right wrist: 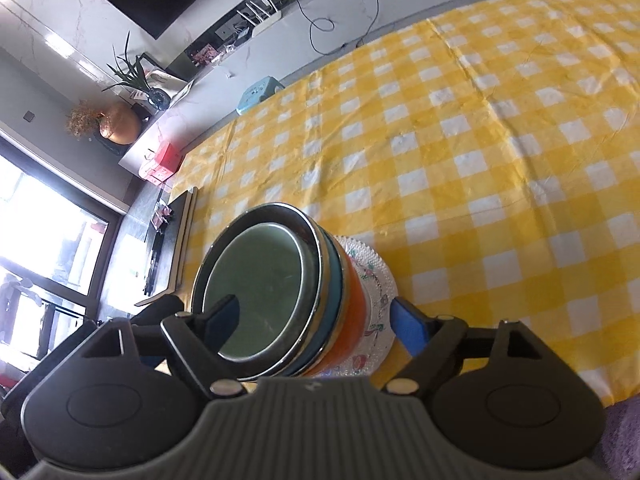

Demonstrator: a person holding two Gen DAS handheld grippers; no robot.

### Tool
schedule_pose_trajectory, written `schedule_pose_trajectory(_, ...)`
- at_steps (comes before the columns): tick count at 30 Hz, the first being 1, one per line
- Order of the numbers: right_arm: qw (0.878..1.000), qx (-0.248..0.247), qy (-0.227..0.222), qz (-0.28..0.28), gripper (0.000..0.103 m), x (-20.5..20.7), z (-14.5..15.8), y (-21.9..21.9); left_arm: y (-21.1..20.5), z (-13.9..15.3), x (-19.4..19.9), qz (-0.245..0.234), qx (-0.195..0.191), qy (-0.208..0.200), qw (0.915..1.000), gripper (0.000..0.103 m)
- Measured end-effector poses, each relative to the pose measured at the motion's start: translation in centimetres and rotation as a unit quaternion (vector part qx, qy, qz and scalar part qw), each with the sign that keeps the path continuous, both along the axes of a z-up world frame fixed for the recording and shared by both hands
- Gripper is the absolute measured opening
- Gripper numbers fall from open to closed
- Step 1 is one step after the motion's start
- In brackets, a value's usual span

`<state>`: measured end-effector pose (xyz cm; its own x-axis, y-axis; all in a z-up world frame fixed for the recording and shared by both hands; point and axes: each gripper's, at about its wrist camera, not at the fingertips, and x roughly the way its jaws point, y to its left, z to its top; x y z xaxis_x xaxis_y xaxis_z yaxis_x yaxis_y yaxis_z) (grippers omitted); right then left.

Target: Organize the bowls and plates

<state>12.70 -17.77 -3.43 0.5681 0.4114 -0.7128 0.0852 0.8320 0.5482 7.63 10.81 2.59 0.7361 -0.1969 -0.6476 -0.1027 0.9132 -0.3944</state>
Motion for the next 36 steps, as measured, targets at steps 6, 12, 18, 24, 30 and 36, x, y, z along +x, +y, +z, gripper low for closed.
schedule_pose_trajectory(6, 0.995, -0.051, -0.08, -0.002, 0.096, -3.7, 2.7, -0.4, -1.7, 2.0, -3.3, -0.016, 0.08, -0.045, 0.9957, 0.088)
schedule_pose_trajectory(12, 0.986, -0.102, -0.134, -0.014, 0.1, -7.0, 3.9, -1.1, -3.4, 3.2, -6.1, -0.035, 0.154, -0.079, 0.9843, 0.096)
schedule_pose_trajectory(18, 0.972, -0.152, -0.177, -0.01, 0.1, -10.2, 4.4, -1.5, -4.7, 3.4, -8.3, -0.051, 0.208, -0.108, 0.9708, 0.097)
schedule_pose_trajectory(24, 0.956, -0.185, -0.227, 0.006, 0.1, -13.7, 4.2, -1.6, -4.8, 2.7, -9.8, -0.053, 0.204, -0.11, 0.9714, 0.097)
schedule_pose_trajectory(30, 0.945, -0.21, -0.248, 0.036, 0.1, -16.2, 3.4, -1.0, -4.7, 1.2, -10.9, -0.038, 0.207, -0.088, 0.9735, 0.097)
schedule_pose_trajectory(36, 0.949, -0.207, -0.229, 0.062, 0.1, -17.2, 1.6, -0.1, -6.0, -1.0, -11.2, -0.058, 0.25, -0.063, 0.9645, 0.097)
